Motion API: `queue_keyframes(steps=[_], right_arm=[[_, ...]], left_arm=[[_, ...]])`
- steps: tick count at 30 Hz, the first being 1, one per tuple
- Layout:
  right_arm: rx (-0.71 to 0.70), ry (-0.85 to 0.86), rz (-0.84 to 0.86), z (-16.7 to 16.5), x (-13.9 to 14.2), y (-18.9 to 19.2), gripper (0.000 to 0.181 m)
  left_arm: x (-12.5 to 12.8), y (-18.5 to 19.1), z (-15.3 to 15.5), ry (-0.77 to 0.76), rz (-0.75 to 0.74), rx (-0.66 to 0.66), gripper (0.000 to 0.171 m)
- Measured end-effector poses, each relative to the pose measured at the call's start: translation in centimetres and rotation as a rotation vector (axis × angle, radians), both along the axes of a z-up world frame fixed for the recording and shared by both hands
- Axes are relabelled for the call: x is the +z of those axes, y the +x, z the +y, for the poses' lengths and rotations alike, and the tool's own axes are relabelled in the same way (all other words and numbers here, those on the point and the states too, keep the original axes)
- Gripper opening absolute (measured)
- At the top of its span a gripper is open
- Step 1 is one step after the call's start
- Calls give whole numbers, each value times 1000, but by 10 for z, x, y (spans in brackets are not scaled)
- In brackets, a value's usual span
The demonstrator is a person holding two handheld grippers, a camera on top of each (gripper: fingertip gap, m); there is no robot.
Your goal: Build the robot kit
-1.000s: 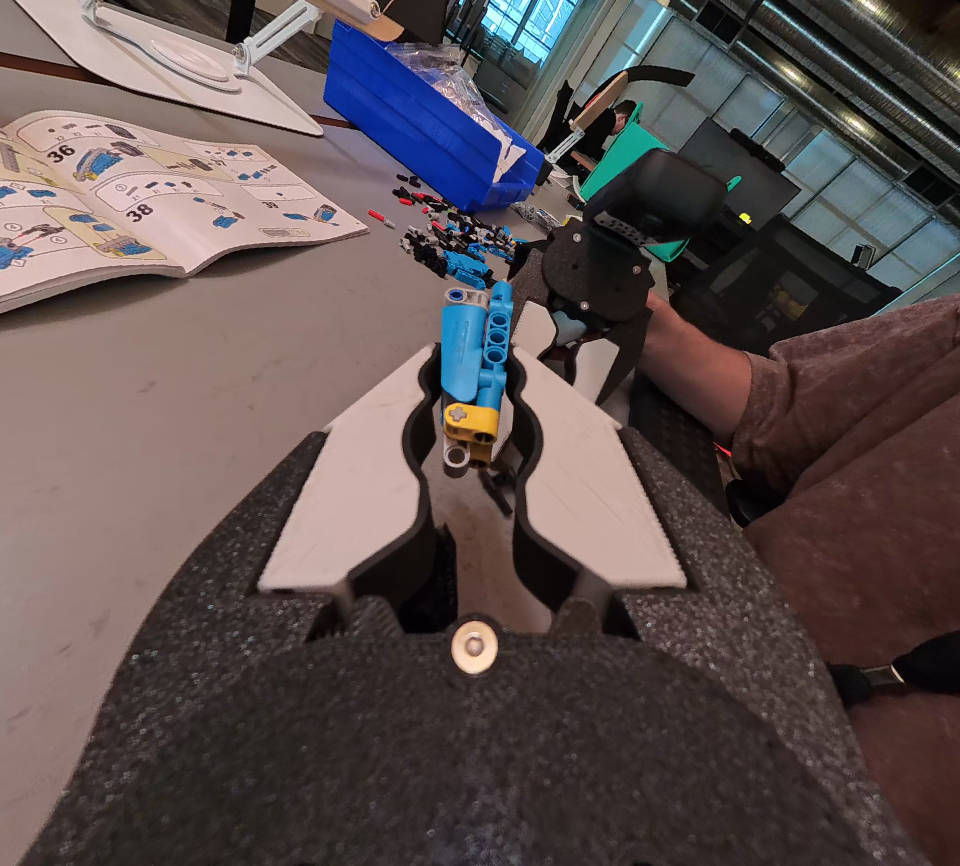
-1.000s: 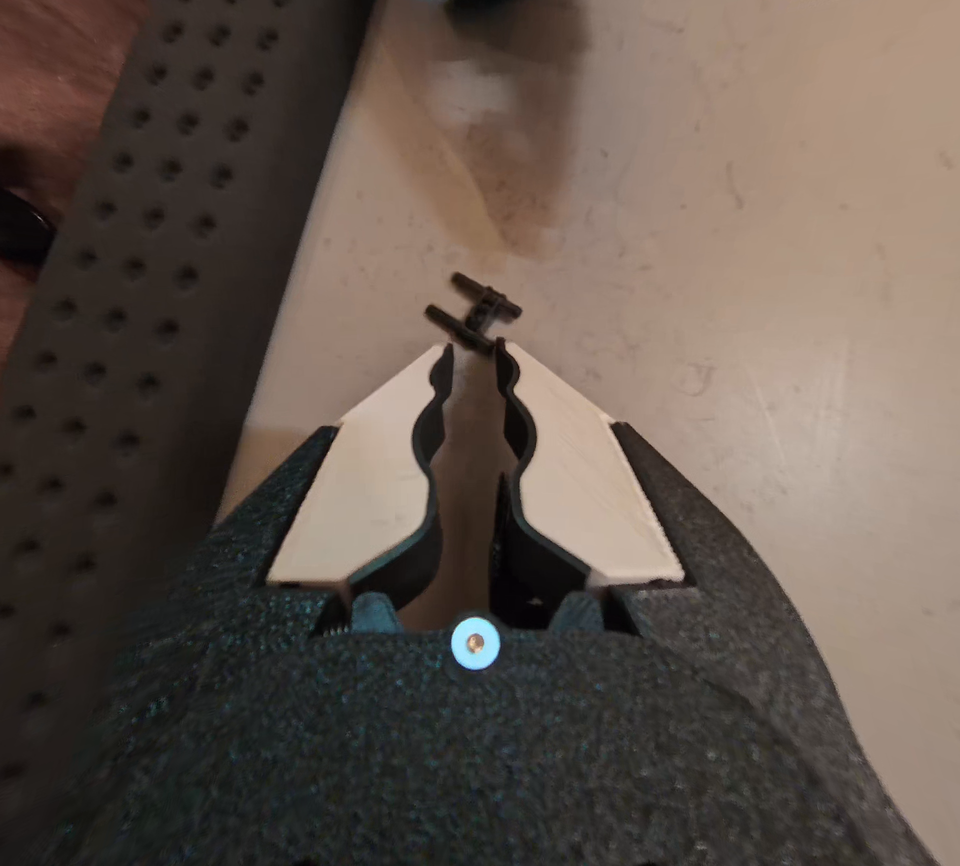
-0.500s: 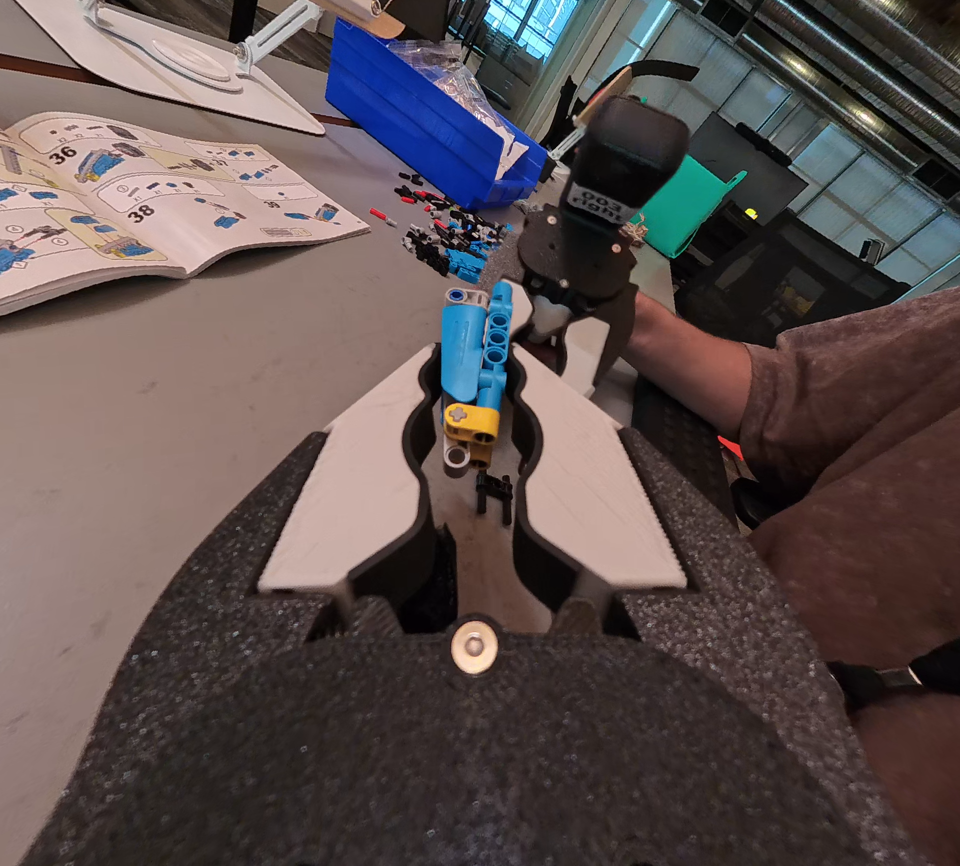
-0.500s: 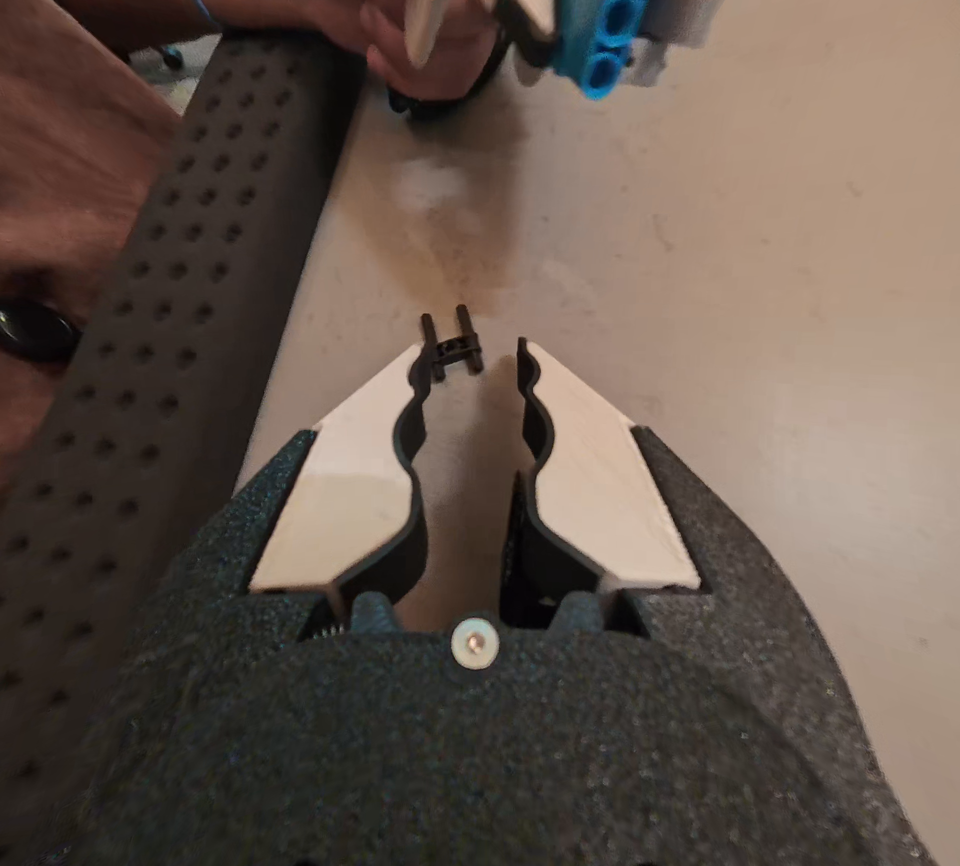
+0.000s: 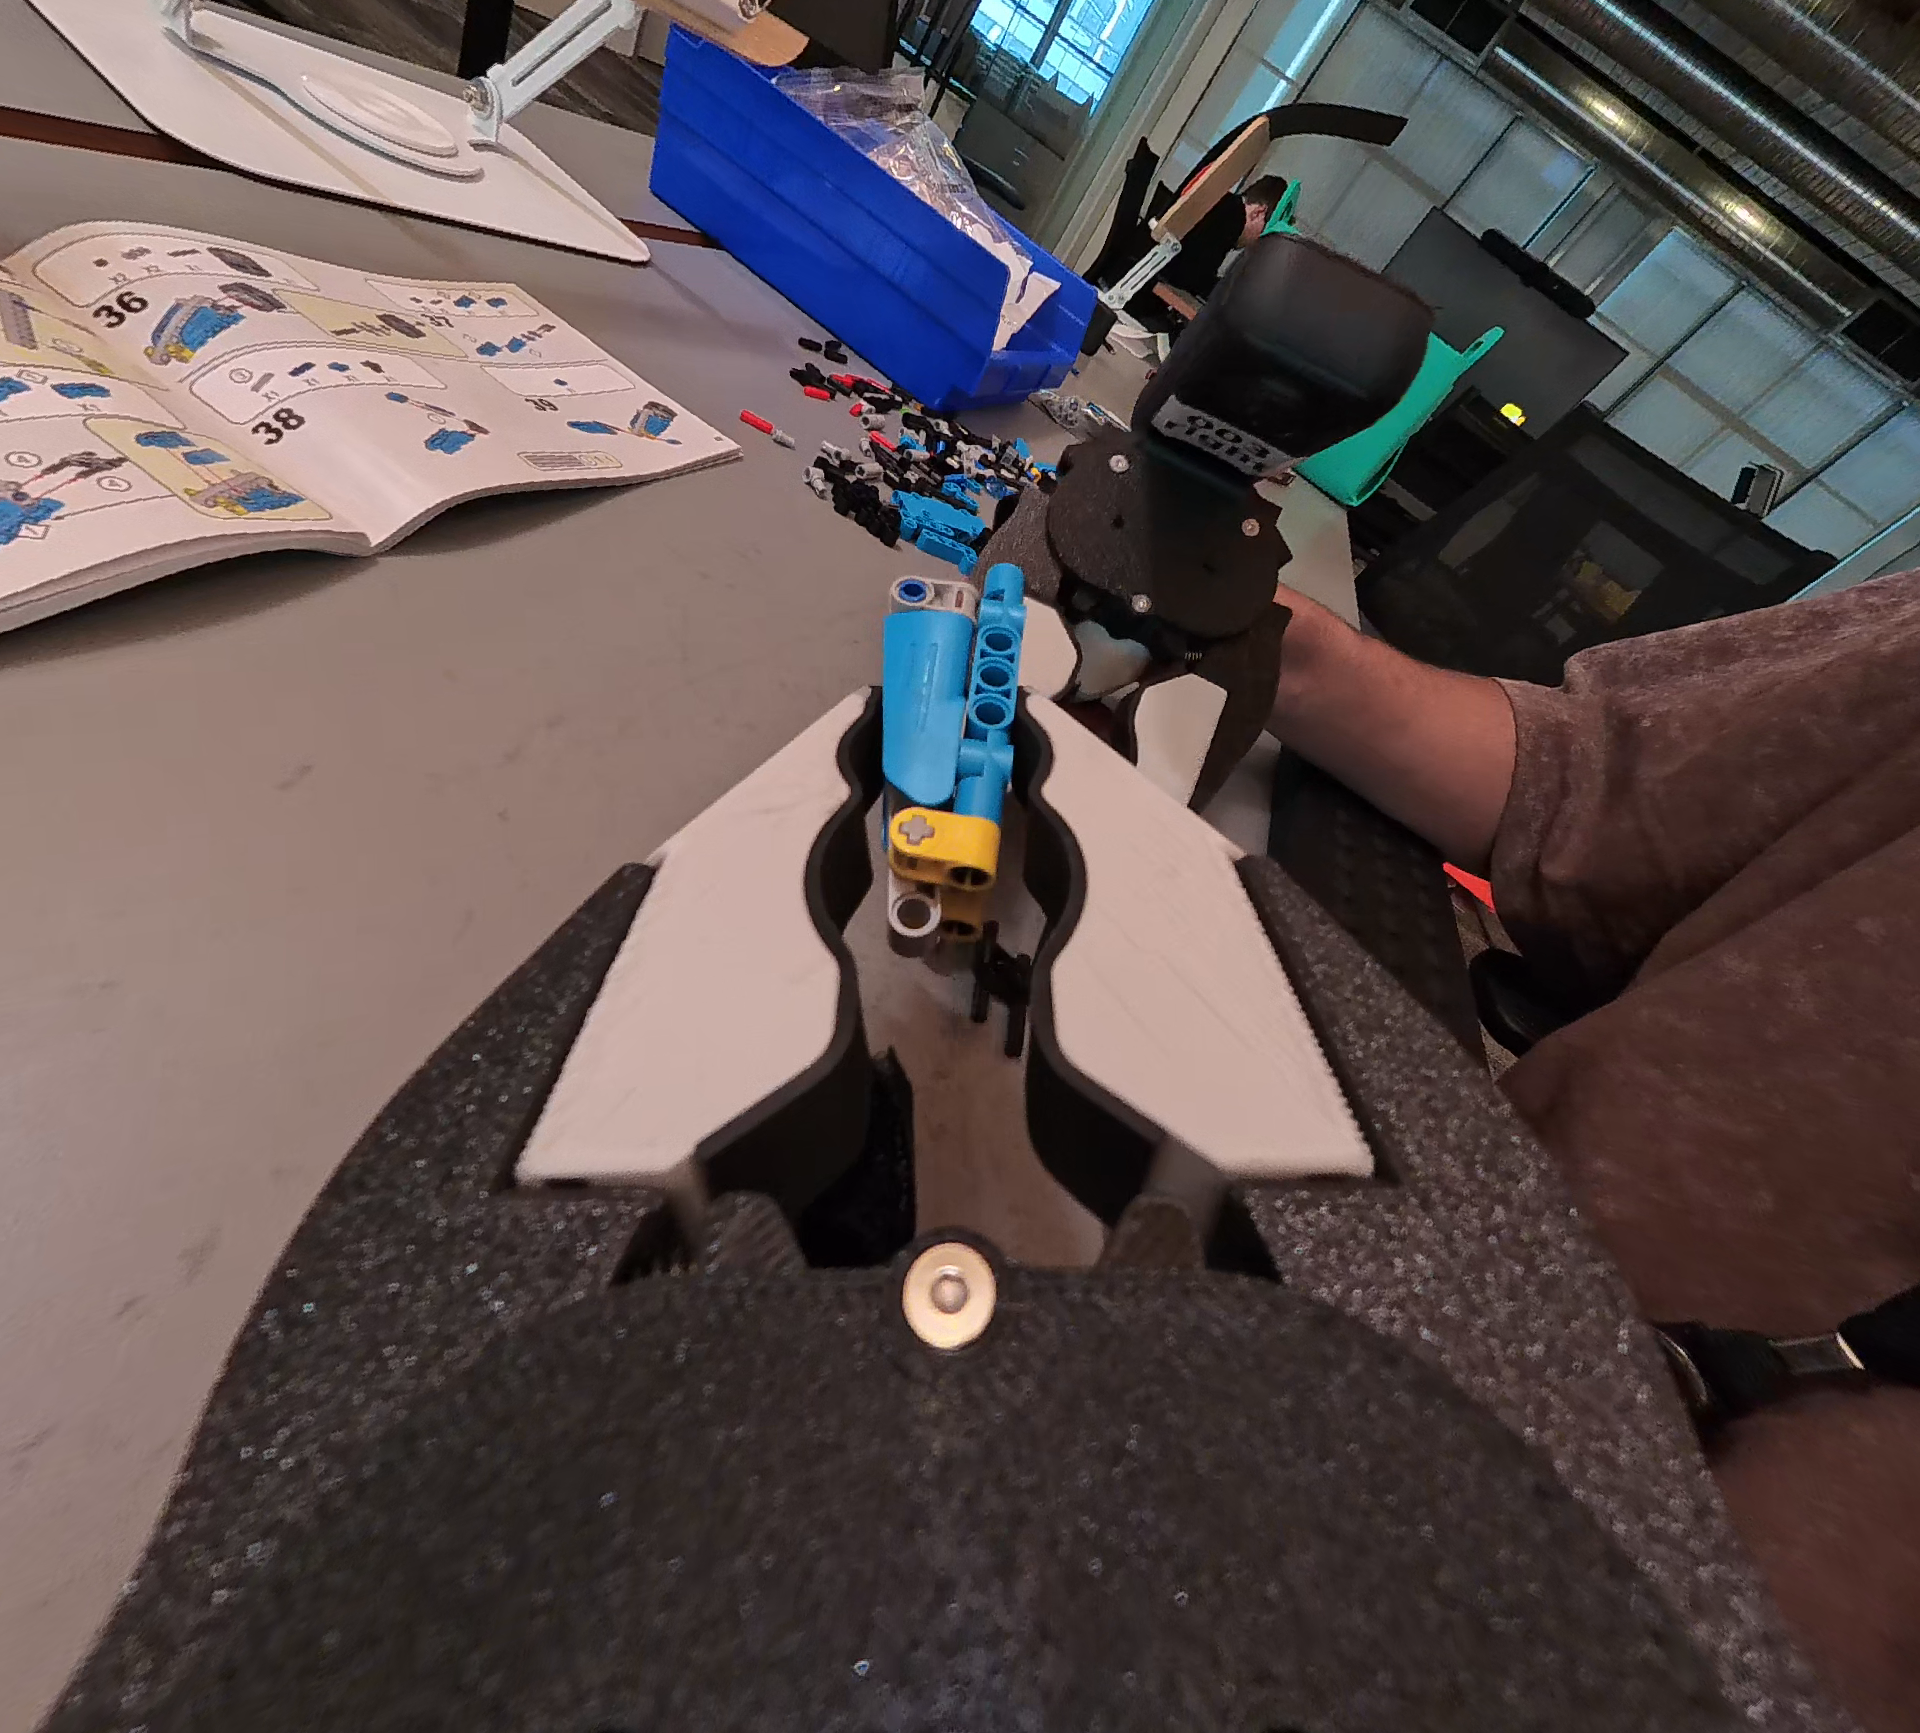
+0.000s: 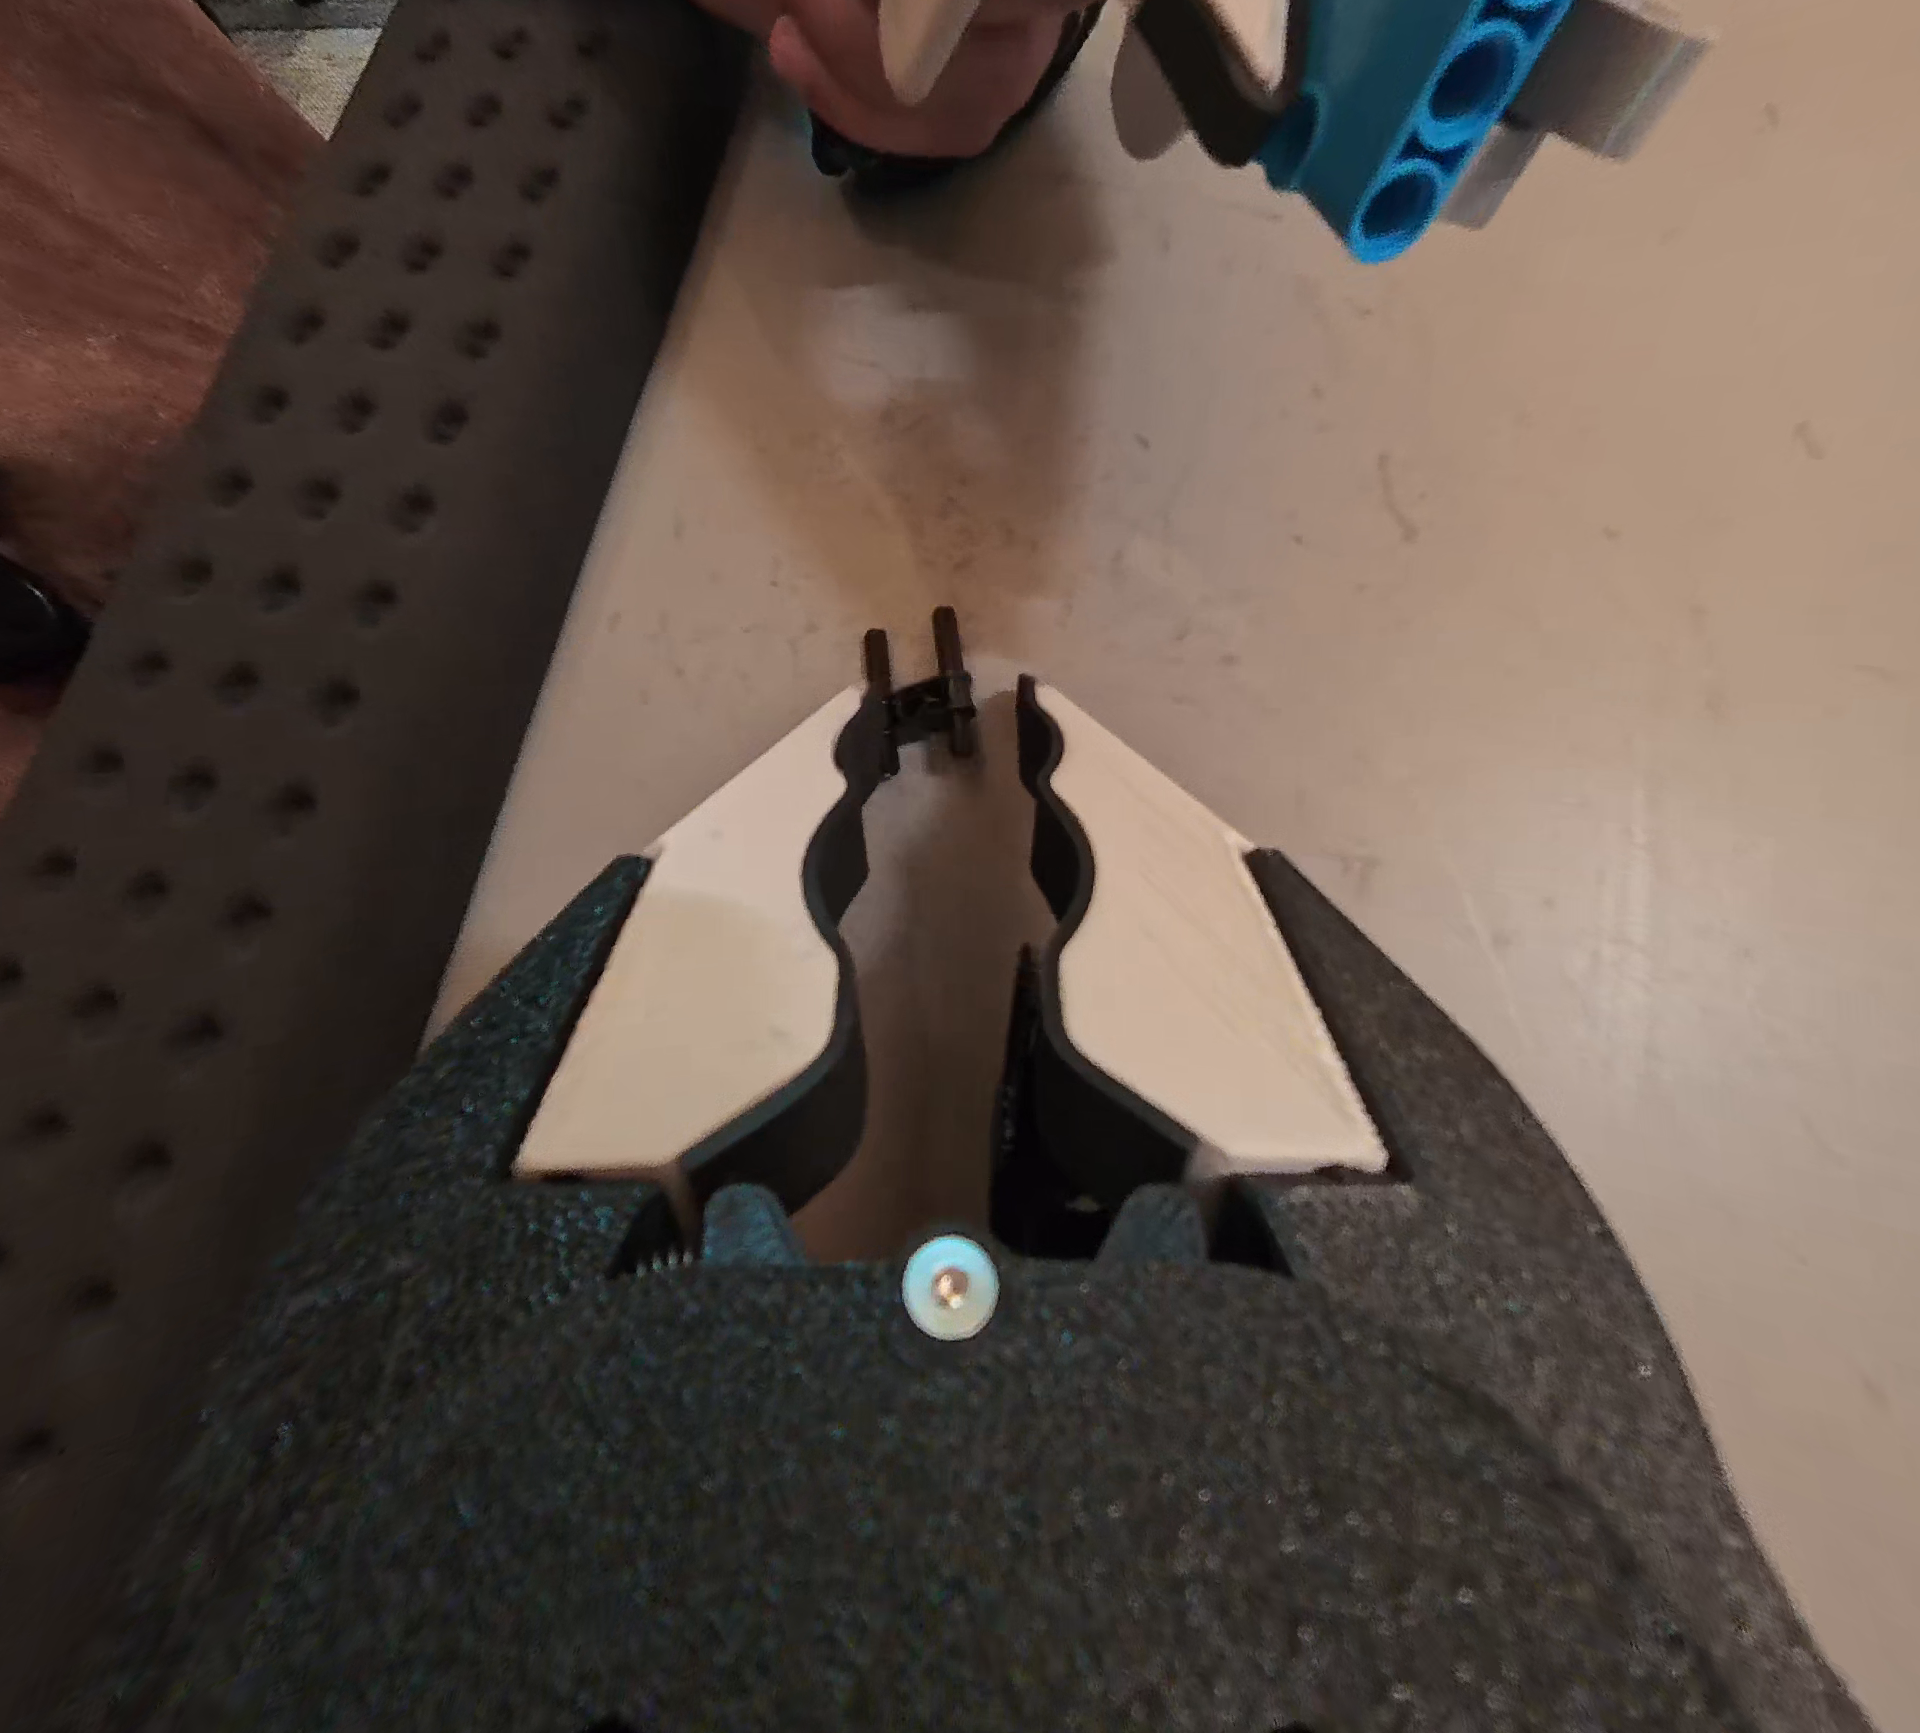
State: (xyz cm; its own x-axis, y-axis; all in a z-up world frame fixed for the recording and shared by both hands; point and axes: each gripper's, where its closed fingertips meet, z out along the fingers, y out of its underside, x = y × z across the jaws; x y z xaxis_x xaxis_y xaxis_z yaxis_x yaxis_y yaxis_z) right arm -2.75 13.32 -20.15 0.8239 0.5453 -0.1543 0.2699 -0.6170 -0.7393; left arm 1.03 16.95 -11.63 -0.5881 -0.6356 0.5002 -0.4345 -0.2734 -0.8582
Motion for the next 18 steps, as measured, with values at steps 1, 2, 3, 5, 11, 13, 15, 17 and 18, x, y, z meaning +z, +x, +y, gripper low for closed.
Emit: queue_keyframes(steps=[1,2,3,5,11,13,15,17,18], right_arm=[[5,-5,7,-1,0,-1,26],[13,-13,14,-2,-1,-2,25],[21,-21,14,-3,-3,-4,25],[17,-5,-34,-3,-5,-2,19],[34,14,-67,-4,-5,-2,8],[44,18,-55,-4,-3,-4,7],[46,50,-36,-3,3,-6,7],[28,98,15,0,17,-5,7],[4,132,33,2,27,0,7]], left_arm=[[0,0,0,0,0,0,23],[0,0,0,0,0,0,23],[0,0,0,0,0,0,23],[0,0,0,0,0,1,23],[0,0,0,-1,0,1,23],[0,0,0,-2,0,1,23],[0,0,1,-3,0,2,23],[0,0,1,-3,-1,2,23],[0,0,1,0,-4,3,23]])
